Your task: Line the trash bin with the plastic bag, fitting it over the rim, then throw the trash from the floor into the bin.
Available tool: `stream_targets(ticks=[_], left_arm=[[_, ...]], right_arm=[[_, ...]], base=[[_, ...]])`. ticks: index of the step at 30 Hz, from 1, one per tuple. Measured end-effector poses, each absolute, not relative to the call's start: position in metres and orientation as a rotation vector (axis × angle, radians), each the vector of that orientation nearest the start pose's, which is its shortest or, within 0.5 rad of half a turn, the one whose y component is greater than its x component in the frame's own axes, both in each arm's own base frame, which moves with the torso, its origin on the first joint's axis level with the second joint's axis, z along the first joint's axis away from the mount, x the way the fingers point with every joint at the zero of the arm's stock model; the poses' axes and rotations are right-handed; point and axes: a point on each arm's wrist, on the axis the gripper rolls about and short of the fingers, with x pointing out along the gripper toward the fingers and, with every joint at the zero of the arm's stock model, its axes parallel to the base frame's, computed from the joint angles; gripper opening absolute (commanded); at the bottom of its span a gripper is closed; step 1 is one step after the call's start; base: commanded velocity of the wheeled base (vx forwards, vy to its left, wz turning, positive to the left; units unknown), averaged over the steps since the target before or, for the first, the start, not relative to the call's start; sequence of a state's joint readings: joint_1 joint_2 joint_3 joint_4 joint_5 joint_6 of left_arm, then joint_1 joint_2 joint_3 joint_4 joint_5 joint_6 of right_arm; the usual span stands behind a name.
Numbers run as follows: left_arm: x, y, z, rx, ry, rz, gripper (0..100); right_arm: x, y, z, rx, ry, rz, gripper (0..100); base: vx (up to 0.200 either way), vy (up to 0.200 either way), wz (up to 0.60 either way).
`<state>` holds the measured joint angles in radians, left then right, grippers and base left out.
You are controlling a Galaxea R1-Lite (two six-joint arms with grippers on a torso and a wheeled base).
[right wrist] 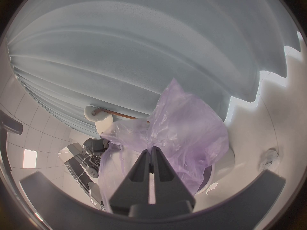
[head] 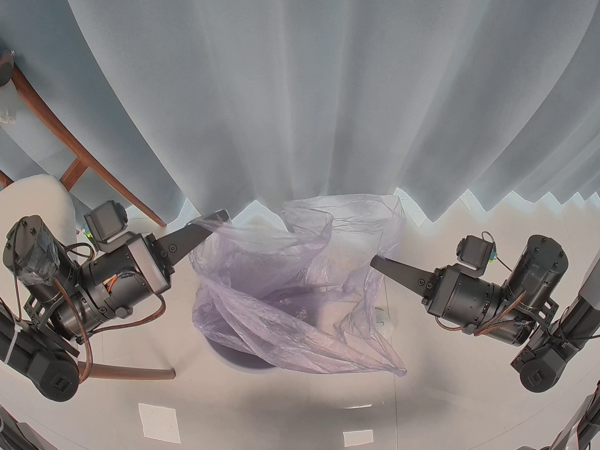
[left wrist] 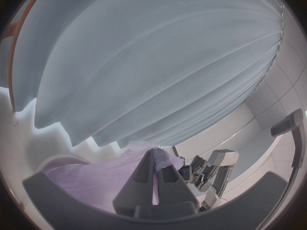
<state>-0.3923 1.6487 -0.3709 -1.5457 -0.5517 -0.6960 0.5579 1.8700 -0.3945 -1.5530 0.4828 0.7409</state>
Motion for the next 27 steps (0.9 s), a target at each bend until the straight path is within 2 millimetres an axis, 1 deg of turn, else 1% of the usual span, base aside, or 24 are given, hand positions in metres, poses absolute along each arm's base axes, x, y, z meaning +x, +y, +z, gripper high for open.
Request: stream_targets(ticks=[6,12,17,21,27], left_arm=[[0.224,-0.102,0.19,-0.684,0.051,-0.997,0],[0.236,-0.1,0.2,-0.732,0.025,-0.99,0],[0.248,-0.101,0.2,-0.767,0.028,-0.975,0],[0.26,-0.095,0.2,-0.839,0.047,-0.945,0],[0.264,-0.091,0.203,-0.876,0.05,-0.938,0]], right_arm=[[0.232,0.157,0.127,0.675,0.311,1.02,0],[0.232,0.157,0.127,0.675,0.312,1.02,0],[0.233,0.158,0.127,0.68,0.312,1.021,0],[0.234,0.159,0.129,0.714,0.324,1.023,0],[0.235,0.162,0.137,0.802,0.34,1.034,0]], base=[[0.0,0.0,0.0],[0.0,0.0,0.0],[0.0,0.0,0.0],[0.0,0.0,0.0],[0.0,0.0,0.0]])
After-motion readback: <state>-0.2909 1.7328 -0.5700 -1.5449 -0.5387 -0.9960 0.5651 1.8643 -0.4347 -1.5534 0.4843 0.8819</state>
